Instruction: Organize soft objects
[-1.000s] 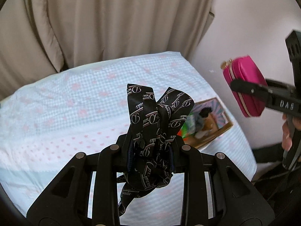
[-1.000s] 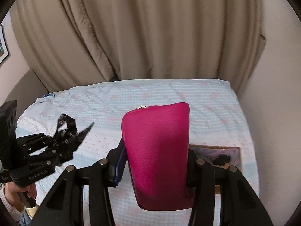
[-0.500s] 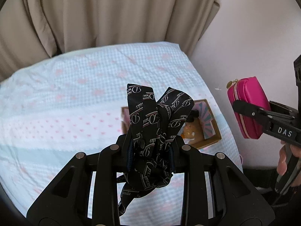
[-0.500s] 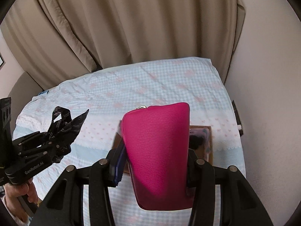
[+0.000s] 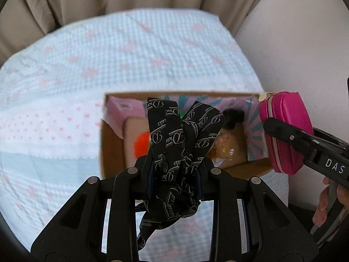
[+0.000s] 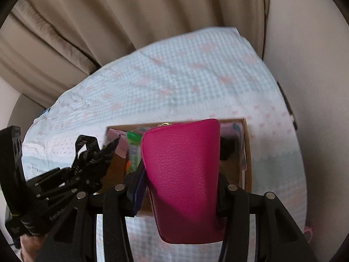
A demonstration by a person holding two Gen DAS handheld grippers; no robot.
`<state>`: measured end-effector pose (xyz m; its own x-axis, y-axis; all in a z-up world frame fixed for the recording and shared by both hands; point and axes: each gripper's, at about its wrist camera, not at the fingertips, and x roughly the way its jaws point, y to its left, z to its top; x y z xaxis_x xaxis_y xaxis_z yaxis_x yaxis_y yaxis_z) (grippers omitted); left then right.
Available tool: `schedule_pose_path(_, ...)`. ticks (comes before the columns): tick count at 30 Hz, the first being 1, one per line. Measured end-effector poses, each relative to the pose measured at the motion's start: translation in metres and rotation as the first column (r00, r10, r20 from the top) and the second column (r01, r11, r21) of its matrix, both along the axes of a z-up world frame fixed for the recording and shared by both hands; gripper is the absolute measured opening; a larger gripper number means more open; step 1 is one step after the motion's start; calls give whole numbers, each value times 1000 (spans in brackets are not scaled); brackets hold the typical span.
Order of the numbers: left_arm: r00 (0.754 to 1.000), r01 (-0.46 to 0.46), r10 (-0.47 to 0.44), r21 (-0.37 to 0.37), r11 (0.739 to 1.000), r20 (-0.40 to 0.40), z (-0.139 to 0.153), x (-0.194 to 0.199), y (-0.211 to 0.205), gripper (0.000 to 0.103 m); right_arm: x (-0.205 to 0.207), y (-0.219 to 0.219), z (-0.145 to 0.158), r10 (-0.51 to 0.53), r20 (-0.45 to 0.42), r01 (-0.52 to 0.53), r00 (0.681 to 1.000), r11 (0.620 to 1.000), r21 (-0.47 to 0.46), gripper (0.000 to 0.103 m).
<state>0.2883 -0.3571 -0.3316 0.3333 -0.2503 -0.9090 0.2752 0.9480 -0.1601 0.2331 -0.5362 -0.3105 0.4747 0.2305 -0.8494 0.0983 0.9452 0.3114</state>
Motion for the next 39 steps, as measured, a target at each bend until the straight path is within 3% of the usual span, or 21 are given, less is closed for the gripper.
schedule_pose_path(5, 998, 39, -37, 32, 999, -51, -41, 7, -21, 25, 8, -11, -40, -32, -70, 34, 997, 999, 19, 45)
schedule_pose_path(12, 997, 63, -59, 63, 996, -59, -64, 11, -38, 27, 18, -24, -74, -61, -136, 70, 989, 996, 63, 46)
schedule_pose_path(13, 997, 69, -66, 74, 995, -45, -64, 11, -39, 37, 20, -24, -75, -64, -140, 76, 988, 994, 75, 47)
schedule_pose_path(15, 996, 78, -75, 75, 994, -43, -63, 10, -40, 75, 23, -23, -76, -62, -141, 76, 988, 993, 95, 52)
schedule_pose_path(16, 996, 83, -80, 82, 993, -39, -62, 9, -39, 103, 24, -22, -74, -53, -134, 66, 990, 993, 99, 65)
schedule_pose_path(17, 996, 89, -88, 94, 992, -20, -58, 7, -38, 103, 24, -21, -71, -46, -122, 57, 991, 994, 95, 74)
schedule_pose_path(18, 995, 98, -98, 109, 989, -5, -55, 5, -36, 103, 24, -20, -67, -40, -108, 50, 993, 995, 84, 95)
schedule_pose_path(19, 994, 106, -106, 123, 987, 1, -53, 2, -33, 103, 24, -18, -64, -36, -96, 43, 995, 997, 66, 103)
schedule_pose_path(23, 996, 89, -87, 115, 989, -22, -50, -3, -21, 103, 20, -9, -55, -14, -65, 13, 998, 1000, -24, 103)
schedule_pose_path(31, 998, 70, -70, 94, 993, -8, -33, -22, -11, 103, 9, -4, -41, -9, -40, 8, 999, 999, -32, 103)
schedule_pose_path(39, 997, 53, -56, 47, 997, 56, 23, -46, 8, 103, -19, 7, 16, -22, 39, 25, 999, 996, -84, 103)
